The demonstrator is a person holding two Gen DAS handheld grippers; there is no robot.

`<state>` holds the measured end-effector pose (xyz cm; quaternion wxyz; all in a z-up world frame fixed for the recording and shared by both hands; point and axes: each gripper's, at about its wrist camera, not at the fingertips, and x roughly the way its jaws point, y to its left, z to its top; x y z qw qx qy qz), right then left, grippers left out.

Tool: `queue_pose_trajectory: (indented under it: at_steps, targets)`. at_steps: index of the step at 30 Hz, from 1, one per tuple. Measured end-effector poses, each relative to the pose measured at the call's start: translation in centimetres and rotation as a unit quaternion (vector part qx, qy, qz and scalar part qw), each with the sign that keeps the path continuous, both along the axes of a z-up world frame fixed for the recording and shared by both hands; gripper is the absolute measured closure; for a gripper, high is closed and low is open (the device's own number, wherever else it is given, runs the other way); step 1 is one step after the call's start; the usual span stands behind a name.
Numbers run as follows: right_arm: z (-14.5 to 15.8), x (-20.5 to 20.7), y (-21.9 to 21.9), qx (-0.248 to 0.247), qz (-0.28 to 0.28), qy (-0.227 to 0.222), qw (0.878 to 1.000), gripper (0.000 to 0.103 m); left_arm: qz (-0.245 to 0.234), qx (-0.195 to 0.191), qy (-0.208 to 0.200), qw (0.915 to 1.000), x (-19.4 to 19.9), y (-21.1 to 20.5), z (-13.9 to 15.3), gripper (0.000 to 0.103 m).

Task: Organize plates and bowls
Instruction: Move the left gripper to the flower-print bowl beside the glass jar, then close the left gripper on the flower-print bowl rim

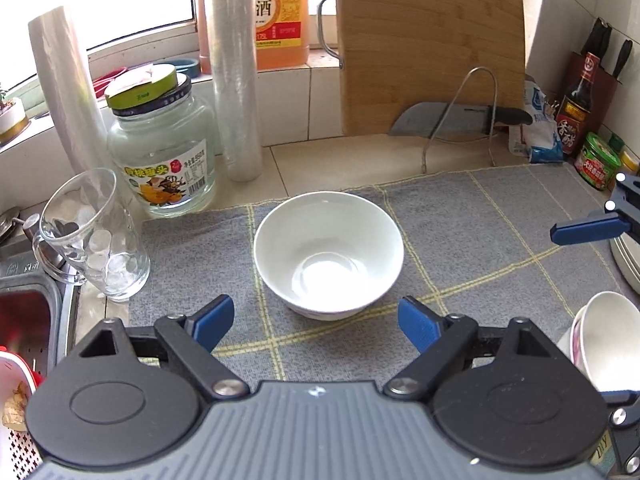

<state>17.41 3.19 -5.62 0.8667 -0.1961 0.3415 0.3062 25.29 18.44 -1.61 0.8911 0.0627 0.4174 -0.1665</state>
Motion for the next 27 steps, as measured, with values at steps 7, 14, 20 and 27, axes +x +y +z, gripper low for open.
queue_pose_trajectory:
  at_steps: [7,14,20,27]
  targets:
    - [-1.1,4.2,2.9,-0.022,0.005,0.013,1.000,0.000,0.003,-0.013,0.014,0.9998,4.0,1.2,-1.6,0.017]
    - [-3.3,7.9,4.1,-0.036,-0.003,0.040,0.999,0.000,-0.010,-0.026,0.029,0.9992,6.0,0.7,-3.0,0.025]
    - [-4.7,9.9,5.2,-0.047,-0.005,0.054,0.997,0.000,-0.020,-0.033,0.038,0.9985,7.0,0.4,-3.8,0.035]
    - [-5.3,11.3,6.3,-0.047,0.001,0.056,0.997,0.000,-0.030,-0.039,0.043,0.9979,7.6,0.2,-4.0,0.042]
